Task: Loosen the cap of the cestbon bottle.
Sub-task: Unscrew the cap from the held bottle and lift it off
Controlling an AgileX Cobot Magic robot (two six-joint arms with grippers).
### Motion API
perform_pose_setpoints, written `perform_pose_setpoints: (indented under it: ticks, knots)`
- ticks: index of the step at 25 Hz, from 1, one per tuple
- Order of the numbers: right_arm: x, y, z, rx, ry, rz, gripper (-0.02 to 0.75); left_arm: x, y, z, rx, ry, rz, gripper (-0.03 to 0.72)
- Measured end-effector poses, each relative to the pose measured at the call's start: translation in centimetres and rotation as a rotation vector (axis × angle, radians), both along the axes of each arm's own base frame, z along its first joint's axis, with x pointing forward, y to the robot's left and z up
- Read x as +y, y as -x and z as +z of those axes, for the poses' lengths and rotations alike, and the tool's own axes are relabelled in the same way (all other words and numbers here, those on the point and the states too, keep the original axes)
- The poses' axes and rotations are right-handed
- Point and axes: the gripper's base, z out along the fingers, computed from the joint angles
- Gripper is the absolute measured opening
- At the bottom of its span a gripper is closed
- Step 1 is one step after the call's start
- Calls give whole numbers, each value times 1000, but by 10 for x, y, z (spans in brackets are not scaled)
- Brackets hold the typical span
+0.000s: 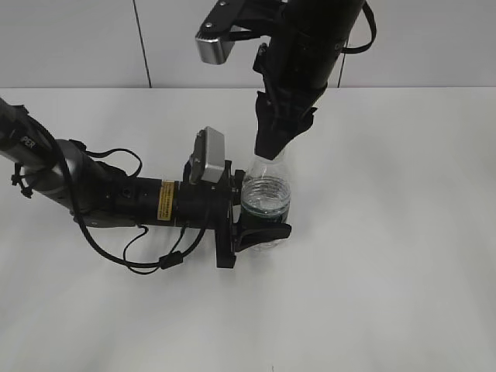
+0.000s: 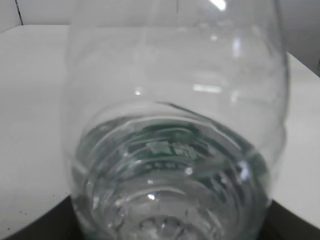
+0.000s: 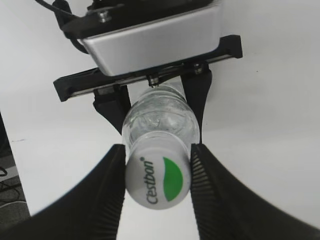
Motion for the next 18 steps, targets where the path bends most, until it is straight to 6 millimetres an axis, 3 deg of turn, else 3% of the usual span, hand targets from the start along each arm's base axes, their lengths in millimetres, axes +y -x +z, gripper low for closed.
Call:
perform_pose_setpoints:
  ticks: [6, 18]
  knots:
    - [0, 0, 0, -28, 5, 94, 302, 0, 0, 0, 1, 0, 0, 410]
    - [0, 0, 1, -30, 5, 96, 308, 0, 0, 0, 4, 0, 1, 410]
